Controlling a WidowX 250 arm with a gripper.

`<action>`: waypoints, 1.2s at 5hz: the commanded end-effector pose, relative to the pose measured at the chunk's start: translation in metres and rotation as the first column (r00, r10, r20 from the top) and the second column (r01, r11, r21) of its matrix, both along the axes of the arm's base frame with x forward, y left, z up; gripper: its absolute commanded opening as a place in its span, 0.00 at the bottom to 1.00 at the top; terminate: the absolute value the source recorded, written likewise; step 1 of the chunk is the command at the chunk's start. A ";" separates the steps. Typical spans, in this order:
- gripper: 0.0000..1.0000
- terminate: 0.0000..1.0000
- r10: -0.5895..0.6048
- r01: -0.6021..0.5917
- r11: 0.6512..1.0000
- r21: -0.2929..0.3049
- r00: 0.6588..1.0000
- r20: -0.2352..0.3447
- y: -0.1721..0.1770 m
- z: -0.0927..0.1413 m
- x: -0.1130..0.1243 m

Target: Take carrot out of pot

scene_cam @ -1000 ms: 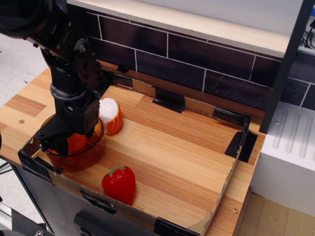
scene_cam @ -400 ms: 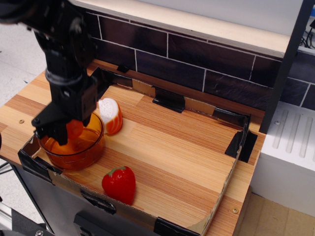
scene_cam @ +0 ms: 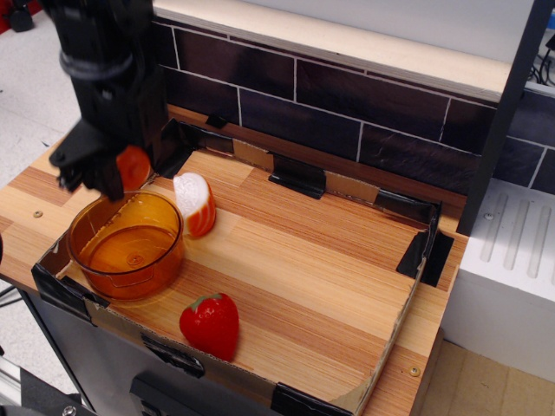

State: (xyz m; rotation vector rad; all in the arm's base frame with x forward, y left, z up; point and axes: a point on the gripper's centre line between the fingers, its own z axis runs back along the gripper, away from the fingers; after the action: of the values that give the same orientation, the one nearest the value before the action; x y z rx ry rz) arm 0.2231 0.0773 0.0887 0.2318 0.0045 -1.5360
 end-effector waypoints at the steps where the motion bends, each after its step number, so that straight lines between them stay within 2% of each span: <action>1: 0.00 0.00 0.057 -0.056 0.997 0.054 0.998 -0.015 -0.050 0.003 0.060; 3: 0.00 0.00 0.062 -0.054 0.994 0.098 0.995 -0.074 -0.092 -0.038 0.089; 4: 0.00 0.00 0.067 -0.060 0.994 0.087 0.994 -0.083 -0.103 -0.060 0.094; 6: 0.00 0.00 0.040 -0.032 0.995 0.094 0.996 -0.084 -0.112 -0.075 0.081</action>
State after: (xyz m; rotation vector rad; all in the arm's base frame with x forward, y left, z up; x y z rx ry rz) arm 0.2904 -0.0355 0.0063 0.2196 0.1728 -1.5072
